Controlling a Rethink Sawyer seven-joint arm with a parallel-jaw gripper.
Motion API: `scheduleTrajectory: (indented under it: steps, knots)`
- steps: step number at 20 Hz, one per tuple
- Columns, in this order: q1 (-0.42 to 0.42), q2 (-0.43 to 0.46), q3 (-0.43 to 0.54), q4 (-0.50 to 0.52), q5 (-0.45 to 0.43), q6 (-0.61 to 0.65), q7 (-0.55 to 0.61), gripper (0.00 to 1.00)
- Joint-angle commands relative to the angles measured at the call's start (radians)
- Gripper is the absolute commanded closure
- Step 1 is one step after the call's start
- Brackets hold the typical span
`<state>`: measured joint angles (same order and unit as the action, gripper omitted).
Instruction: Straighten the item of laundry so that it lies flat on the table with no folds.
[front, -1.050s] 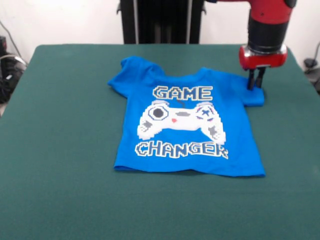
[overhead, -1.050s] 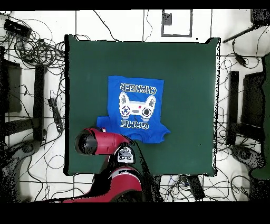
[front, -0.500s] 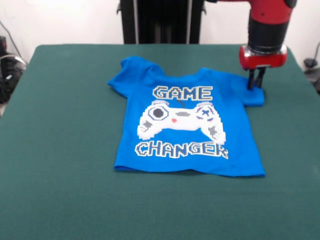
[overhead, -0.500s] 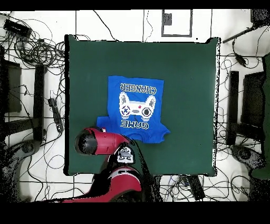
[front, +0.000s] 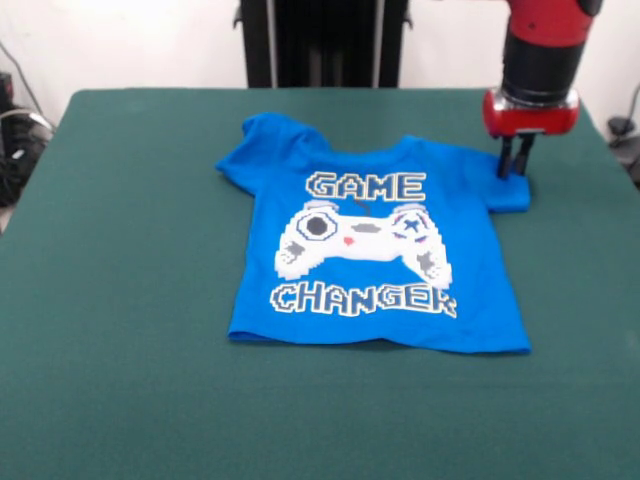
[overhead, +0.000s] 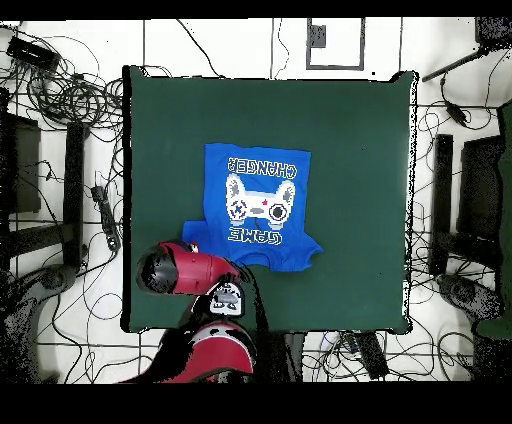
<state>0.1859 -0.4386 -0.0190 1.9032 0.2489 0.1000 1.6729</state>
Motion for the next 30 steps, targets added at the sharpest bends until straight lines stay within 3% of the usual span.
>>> scheduleTrajectory:
  steps: [1,16,30]
  knots:
    - [0.074,0.045,0.055,-0.032,0.127,-0.026,0.323,1.0]
    - [0.08,0.006,0.067,-0.008,0.157,0.002,0.311,1.0]
    - [0.02,0.05,0.206,-0.031,0.148,-0.078,0.31,1.0]
